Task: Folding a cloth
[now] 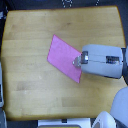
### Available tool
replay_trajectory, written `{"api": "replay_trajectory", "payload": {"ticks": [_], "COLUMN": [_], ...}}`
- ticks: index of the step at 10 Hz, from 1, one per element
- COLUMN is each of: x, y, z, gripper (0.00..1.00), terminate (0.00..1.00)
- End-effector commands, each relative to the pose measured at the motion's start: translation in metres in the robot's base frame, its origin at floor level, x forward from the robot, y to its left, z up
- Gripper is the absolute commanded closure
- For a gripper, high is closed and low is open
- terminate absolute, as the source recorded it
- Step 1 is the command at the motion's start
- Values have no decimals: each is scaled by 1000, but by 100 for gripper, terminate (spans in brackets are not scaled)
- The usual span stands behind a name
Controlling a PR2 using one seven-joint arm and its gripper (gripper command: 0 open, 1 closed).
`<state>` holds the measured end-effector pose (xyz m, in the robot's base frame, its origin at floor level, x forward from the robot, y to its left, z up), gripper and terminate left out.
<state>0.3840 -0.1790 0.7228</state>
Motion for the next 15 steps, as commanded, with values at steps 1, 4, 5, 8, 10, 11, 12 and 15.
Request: {"api": "replay_trajectory", "payload": {"ticks": [1, 4, 5, 8, 10, 11, 12, 15], "x": [-5, -3, -3, -3, -1, 0, 4, 7], "y": [4, 4, 4, 5, 6, 6, 7, 6], "z": [1, 5, 6, 6, 6, 7, 7, 8], "gripper": [100, 100, 100, 100, 100, 100, 100, 100], "terminate": [0, 0, 0, 0, 0, 0, 0, 0]}}
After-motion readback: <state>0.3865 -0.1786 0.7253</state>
